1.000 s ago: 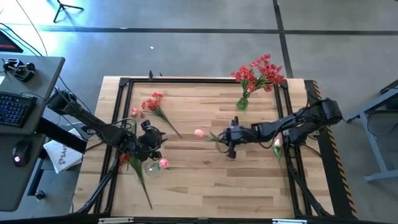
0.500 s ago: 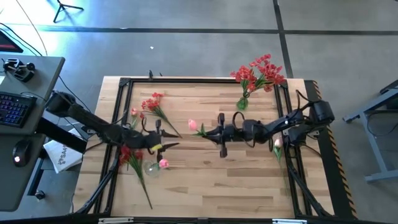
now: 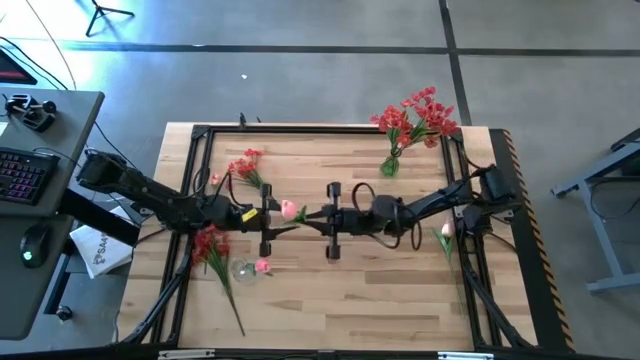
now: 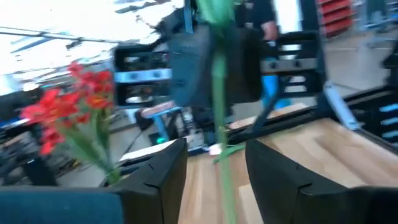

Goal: Sort flowers into vase by color
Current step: Put the pink flower into the transparent vase

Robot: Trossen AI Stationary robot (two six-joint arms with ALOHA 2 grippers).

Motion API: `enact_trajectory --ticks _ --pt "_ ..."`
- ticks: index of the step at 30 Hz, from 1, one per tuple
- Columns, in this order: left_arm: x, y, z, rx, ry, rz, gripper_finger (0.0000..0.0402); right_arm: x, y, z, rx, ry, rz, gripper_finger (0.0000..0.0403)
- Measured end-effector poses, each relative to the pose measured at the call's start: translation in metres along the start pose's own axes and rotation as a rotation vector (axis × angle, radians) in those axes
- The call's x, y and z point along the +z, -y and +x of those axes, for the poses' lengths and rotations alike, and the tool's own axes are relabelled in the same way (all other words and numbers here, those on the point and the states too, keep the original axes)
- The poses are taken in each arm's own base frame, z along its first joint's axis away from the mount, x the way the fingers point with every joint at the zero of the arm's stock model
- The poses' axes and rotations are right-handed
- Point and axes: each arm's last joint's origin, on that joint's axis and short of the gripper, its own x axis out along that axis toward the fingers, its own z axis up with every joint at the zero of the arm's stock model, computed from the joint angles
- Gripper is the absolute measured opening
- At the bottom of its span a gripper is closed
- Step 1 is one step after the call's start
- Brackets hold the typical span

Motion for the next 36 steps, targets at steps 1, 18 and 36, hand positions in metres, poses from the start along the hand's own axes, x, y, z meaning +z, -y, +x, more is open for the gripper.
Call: enact_trajectory --ticks 1,18,36 --pt "0.000 0.000 0.002 -0.022 0.003 0.002 0.0159 0.000 0.000 0.004 -0.004 0.008 -0.006 0.0007" --pt "0.009 0.006 0.020 -0.057 0.006 -0.078 0.0118 -0.013 -0.005 0.019 -0.042 -0.068 -0.028 0.0008" --pt "0.037 0.002 -0.023 0.125 -0.200 -0.034 0.0002 0.007 -0.026 0.006 -0.288 -0.408 -0.170 0.0186"
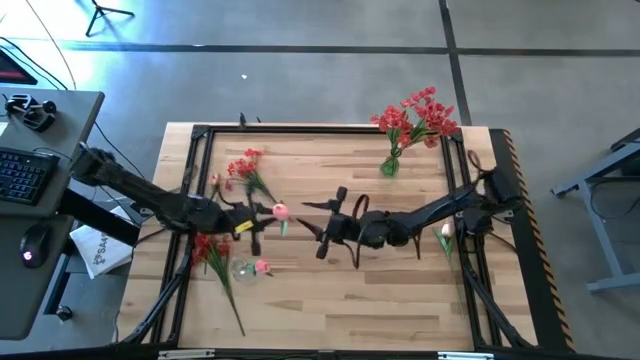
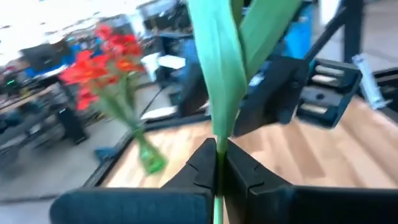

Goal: Sort flowers into vase by color
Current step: Put the pink flower into the transparent vase

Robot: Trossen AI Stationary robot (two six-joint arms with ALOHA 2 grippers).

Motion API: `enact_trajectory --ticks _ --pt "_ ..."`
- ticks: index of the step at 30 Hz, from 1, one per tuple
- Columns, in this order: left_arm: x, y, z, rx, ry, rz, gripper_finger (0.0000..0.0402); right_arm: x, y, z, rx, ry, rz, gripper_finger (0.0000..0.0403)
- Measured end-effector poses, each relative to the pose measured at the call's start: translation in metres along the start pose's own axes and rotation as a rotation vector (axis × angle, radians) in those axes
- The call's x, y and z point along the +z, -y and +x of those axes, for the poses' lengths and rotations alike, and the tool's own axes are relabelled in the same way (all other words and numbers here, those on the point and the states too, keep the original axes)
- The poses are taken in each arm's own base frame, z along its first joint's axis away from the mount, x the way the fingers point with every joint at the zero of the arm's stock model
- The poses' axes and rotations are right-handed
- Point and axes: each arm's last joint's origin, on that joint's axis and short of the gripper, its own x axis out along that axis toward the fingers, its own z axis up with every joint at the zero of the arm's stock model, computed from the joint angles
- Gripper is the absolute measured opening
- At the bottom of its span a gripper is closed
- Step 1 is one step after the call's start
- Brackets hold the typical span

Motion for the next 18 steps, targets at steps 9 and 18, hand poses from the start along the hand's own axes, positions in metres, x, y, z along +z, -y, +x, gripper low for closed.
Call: enact_trajectory --ticks 9,18 --pt "0.062 -0.001 -0.066 -0.242 -0.070 -0.149 0.0001 -0.058 0.001 -0.016 0.005 -0.261 0.104 0.0178" --pt "0.067 0.041 -0.108 -0.314 -0.028 -0.227 0.0000 -0.087 0.009 -0.042 0.026 -0.039 0.336 0.0156"
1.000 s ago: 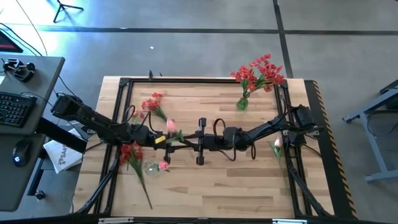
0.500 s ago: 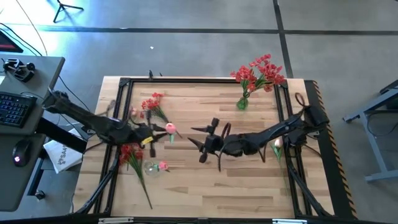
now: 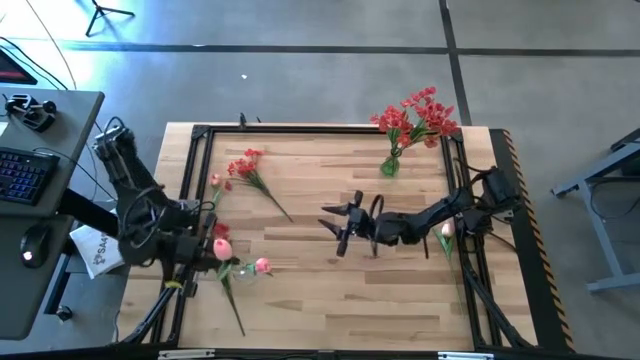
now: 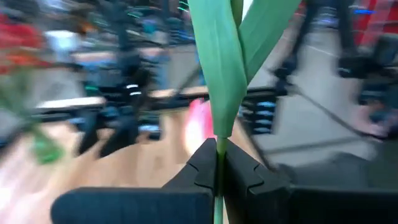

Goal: Sort flowers into vase by color
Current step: Put the pink flower into the transparent vase

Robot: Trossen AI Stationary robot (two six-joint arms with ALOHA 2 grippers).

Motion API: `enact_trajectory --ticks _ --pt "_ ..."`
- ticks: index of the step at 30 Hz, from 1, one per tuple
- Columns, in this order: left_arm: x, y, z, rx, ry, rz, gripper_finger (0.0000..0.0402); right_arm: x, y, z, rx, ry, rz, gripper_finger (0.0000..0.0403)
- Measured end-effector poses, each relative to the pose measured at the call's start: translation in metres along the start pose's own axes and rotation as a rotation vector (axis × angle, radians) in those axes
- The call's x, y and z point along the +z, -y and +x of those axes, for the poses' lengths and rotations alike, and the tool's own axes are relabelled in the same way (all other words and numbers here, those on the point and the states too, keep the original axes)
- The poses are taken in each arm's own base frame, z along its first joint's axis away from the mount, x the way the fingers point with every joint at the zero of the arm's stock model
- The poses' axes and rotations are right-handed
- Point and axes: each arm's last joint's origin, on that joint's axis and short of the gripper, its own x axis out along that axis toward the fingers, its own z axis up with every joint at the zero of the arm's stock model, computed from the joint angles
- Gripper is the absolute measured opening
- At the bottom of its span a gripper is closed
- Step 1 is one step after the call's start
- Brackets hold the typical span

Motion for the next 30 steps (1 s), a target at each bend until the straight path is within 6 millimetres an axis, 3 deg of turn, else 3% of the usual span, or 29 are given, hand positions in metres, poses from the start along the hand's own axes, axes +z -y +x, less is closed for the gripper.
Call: enact_trajectory --ticks 7,14,20,30 --pt "-0.027 0.011 -0.004 0.267 0.039 0.013 0.0000 0.001 0.000 -0.004 0.026 0.039 -0.013 0.0154" --pt "-0.050 0.013 0.001 0.328 0.073 -0.131 0.0000 0.002 0.000 -0.003 0.025 0.042 -0.030 0.0154" --pt "-0.052 0.013 0.001 0.296 0.060 -0.134 0.0012 0.001 0.000 -0.003 0.026 0.035 -0.024 0.0154" --pt "-0.051 0.001 -0.012 0.020 -0.065 -0.195 0.0114 0.000 -0.001 -0.003 0.027 0.028 -0.011 0.0154"
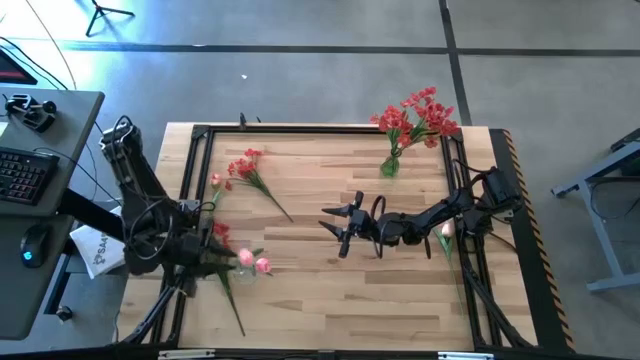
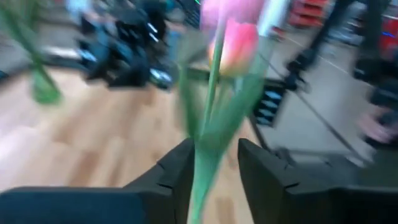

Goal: Sort flowers into vase by color
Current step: Put the pink flower into the transparent vase, then put the red flowers into the green vase

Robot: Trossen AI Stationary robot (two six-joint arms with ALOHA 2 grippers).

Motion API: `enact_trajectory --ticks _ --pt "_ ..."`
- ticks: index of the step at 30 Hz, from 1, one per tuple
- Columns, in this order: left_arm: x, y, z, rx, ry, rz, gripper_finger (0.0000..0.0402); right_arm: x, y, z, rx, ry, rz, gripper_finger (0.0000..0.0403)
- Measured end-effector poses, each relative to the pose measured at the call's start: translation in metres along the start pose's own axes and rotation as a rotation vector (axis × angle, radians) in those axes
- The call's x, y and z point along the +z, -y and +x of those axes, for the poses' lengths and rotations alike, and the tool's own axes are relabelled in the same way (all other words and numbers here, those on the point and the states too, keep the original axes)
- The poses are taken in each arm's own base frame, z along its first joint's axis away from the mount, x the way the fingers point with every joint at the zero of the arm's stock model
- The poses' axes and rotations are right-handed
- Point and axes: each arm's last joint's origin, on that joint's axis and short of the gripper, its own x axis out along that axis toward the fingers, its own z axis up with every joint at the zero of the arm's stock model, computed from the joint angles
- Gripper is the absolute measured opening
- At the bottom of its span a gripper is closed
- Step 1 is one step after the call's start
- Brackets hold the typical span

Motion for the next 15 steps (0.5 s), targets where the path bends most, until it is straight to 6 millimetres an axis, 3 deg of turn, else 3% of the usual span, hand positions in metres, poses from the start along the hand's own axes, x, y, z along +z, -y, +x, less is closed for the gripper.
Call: enact_trajectory --ticks 4,8,11,15 --pt "-0.002 -0.015 -0.013 -0.129 -0.133 -0.042 0.0132 0.000 0.000 0.000 0.000 0.000 0.001 0.0154" --pt "0.001 -0.034 -0.026 -0.143 -0.179 -0.149 0.0131 -0.001 0.002 0.001 -0.006 -0.008 0.031 0.0154" --pt "0.006 -0.045 -0.034 -0.133 -0.142 -0.181 0.0126 -0.007 0.005 0.004 -0.021 -0.078 0.075 0.0154" --pt "0.018 -0.055 -0.039 0.014 0.038 -0.052 0.0120 -0.009 0.008 0.024 -0.005 -0.287 0.086 0.0153"
